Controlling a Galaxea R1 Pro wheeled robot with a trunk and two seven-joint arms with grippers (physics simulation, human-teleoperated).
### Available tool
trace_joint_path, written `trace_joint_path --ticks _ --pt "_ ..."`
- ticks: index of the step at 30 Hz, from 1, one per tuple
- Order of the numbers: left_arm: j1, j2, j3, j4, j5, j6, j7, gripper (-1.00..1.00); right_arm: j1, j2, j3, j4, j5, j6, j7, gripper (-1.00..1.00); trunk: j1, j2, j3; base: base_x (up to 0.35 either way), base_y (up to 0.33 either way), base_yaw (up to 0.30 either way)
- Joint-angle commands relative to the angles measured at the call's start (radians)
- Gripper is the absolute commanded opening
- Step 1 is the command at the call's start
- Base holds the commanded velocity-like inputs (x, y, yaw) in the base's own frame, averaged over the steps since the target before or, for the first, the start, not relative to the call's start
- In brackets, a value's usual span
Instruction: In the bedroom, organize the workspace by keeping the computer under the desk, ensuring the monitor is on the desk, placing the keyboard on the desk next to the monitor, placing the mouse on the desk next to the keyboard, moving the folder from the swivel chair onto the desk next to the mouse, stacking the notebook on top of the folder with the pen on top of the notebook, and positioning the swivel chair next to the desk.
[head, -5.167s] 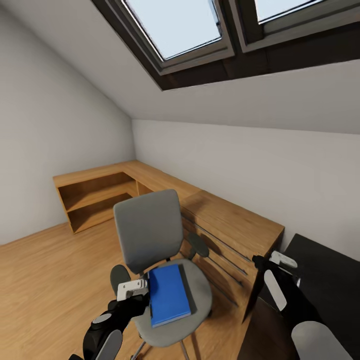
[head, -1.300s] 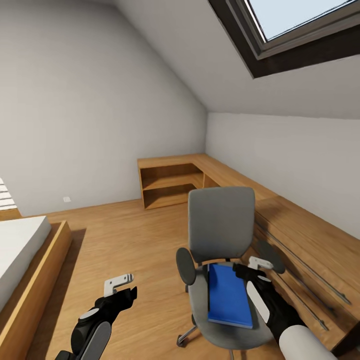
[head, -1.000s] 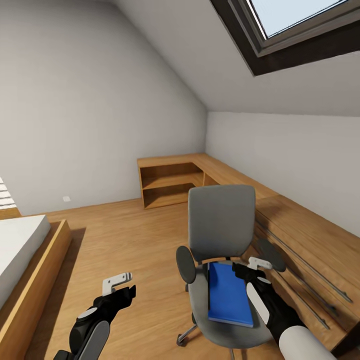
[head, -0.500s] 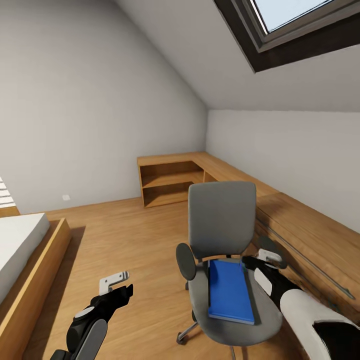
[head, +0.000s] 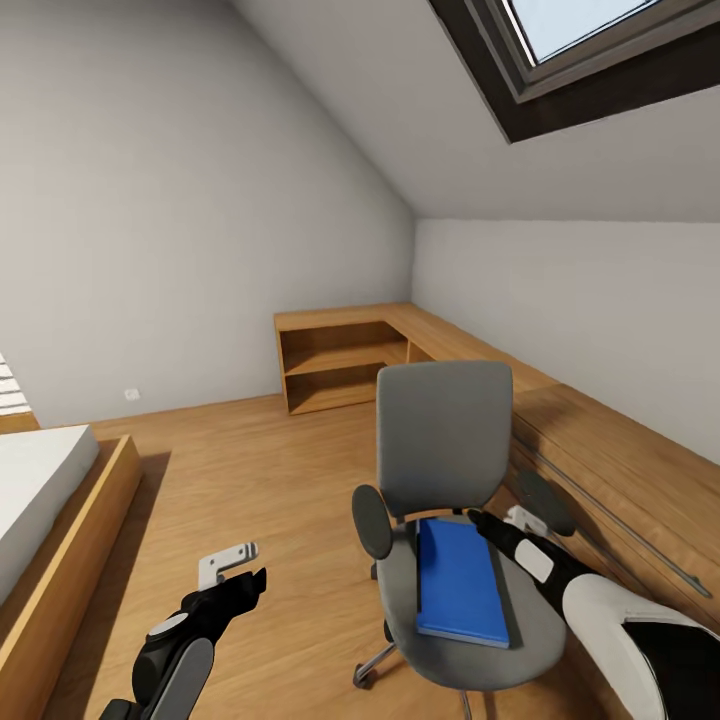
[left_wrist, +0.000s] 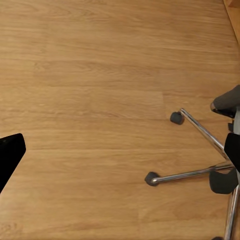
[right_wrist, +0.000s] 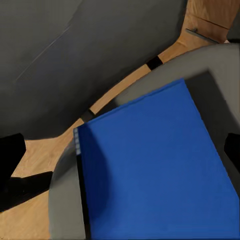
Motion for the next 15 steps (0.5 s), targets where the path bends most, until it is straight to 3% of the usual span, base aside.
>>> trace_joint_path --ticks 1,9,15 --pt "-0.001 0.001 -0.002 -0.001 0.010 0.001 0.010 1.00 0.000 -0.001 0.000 0.002 -0.022 0.005 0.005 1.00 0.000 -0.001 -0.001 0.010 0.000 0.000" --pt "-0.001 0.001 -0.004 -0.001 0.010 0.003 0.009 1.00 0.001 -0.001 0.001 0.007 -0.049 0.003 0.009 1.00 0.000 -0.001 -0.001 0.165 0.000 0.000" --pt "-0.001 0.000 -0.001 -0.009 0.010 0.004 0.010 1.00 0.001 -0.001 0.001 0.007 -0.049 0.003 0.008 1.00 0.008 -0.015 -0.007 0.023 0.000 0.000"
